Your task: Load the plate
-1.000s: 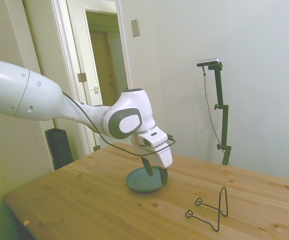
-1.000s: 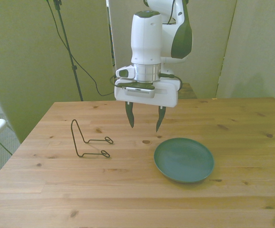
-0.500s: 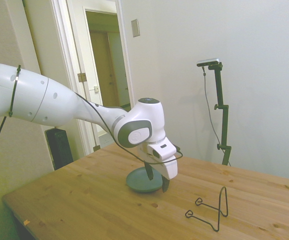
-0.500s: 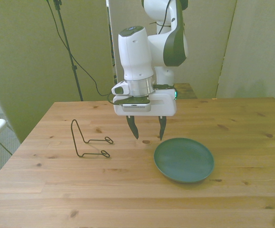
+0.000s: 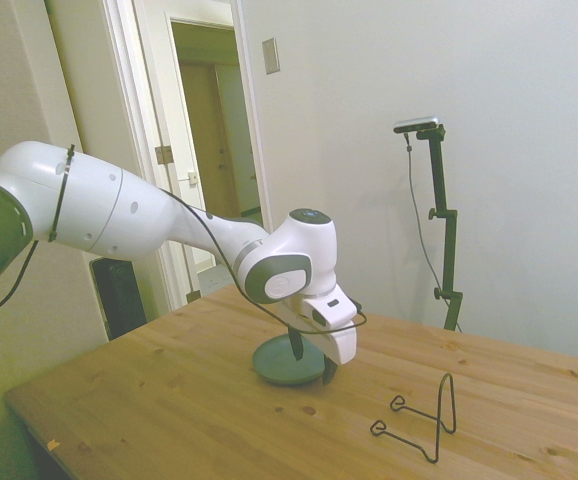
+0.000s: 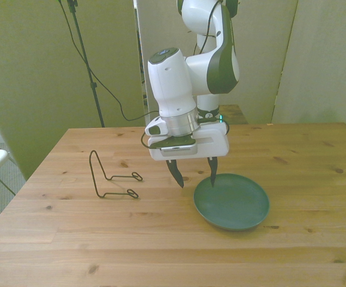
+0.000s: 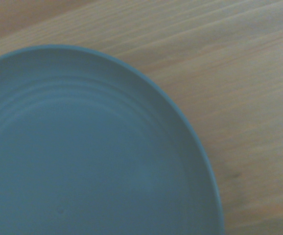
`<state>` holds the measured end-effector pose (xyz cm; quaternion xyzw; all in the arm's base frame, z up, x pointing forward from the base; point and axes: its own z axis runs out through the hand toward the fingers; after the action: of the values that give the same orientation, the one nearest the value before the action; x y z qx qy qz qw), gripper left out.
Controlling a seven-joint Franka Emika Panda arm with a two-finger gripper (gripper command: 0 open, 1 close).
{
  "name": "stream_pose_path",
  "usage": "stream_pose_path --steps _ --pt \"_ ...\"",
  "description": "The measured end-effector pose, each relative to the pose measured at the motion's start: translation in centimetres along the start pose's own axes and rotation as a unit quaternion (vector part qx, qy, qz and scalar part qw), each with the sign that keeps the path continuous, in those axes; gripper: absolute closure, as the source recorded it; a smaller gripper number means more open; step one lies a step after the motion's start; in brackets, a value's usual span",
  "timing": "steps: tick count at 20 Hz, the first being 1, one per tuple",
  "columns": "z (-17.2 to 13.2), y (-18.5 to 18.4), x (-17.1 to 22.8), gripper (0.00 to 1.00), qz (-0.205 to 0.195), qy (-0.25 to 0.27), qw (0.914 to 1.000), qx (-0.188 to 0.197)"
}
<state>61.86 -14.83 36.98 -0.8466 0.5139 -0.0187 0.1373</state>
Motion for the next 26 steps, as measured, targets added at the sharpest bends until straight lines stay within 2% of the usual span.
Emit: stream_pose_path --steps 6,7,15,26 --pt "1.5 0.0 0.2 0.0 -0.005 -0.017 0.9995 0.025" --pt "1.5 0.1 0.3 1.0 -0.007 -0.02 0.9994 0.027" --pt "1.4 0.9 0.9 1.0 0.001 -0.032 0.9988 0.037" --pt "1.8 1.8 1.4 1.0 0.003 -0.039 0.9987 0.033"
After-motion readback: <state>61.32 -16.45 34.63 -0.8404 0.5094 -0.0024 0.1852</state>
